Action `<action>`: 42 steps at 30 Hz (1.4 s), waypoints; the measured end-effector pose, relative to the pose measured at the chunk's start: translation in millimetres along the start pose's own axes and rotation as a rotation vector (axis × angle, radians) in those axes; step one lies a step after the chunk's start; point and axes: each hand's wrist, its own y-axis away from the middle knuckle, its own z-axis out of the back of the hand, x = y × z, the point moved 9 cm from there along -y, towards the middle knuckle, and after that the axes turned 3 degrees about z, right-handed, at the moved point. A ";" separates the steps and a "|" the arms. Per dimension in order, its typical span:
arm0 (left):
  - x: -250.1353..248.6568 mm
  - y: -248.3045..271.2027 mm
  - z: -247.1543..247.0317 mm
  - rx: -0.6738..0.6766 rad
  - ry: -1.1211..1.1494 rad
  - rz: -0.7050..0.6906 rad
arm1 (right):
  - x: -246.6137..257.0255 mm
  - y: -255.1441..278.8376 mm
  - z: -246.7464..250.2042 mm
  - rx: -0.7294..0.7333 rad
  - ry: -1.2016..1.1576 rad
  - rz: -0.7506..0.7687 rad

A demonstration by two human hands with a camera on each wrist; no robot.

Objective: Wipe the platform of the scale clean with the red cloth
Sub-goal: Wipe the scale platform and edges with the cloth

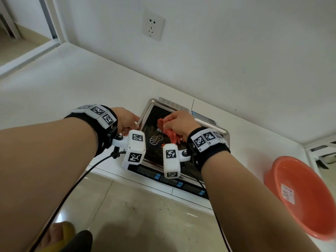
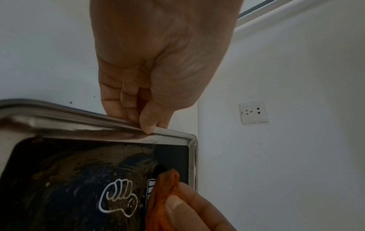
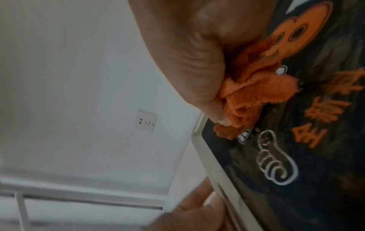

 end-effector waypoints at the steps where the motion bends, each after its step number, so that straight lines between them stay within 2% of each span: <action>1: 0.0 0.6 0.1 -0.002 0.004 0.002 | -1.0 -0.8 4.9 -0.026 -0.046 -0.007; 4: 1.2 0.2 2.4 -0.017 0.019 0.010 | -5.9 -1.2 23.9 -0.143 -0.114 -0.019; 6: 1.3 -0.2 2.3 -0.008 0.004 0.008 | -7.7 -0.6 25.6 -0.160 -0.067 -0.033; 10: -0.2 0.5 5.8 -0.033 -0.018 -0.007 | 0.7 2.1 0.8 -0.026 0.194 0.003; 13: 2.6 -2.0 4.7 -0.011 0.053 -0.017 | 2.7 0.0 -4.4 0.033 0.068 0.011; 15: 6.7 -1.7 3.8 0.018 0.079 -0.003 | 0.9 -2.5 5.0 -0.016 -0.004 -0.006; 19: 8.6 -3.3 5.2 0.021 0.084 0.003 | 3.6 -5.9 9.4 -0.068 0.080 0.007; 23: 6.6 -3.4 3.0 0.029 0.040 -0.013 | 20.2 -1.2 -14.6 0.027 0.295 0.067; 25: 4.0 0.6 2.2 0.037 -0.004 -0.031 | 25.6 1.8 -24.4 0.069 0.263 0.096; 29: 0.9 6.0 0.0 0.044 -0.035 -0.046 | 22.5 10.9 -25.3 0.186 0.180 0.045; 35: 4.2 2.3 1.6 0.030 -0.007 -0.028 | 13.1 -5.6 10.1 -0.007 0.000 -0.004; 37: 5.7 1.3 1.3 0.030 -0.017 -0.019 | 9.7 -7.2 4.9 -0.002 0.014 -0.024; 40: 7.1 2.7 0.8 0.027 -0.008 -0.006 | 11.4 -6.9 -10.7 0.043 0.177 0.016; 42: 6.3 2.9 -0.7 0.038 -0.016 -0.004 | 14.0 -2.2 -17.2 0.094 0.160 0.014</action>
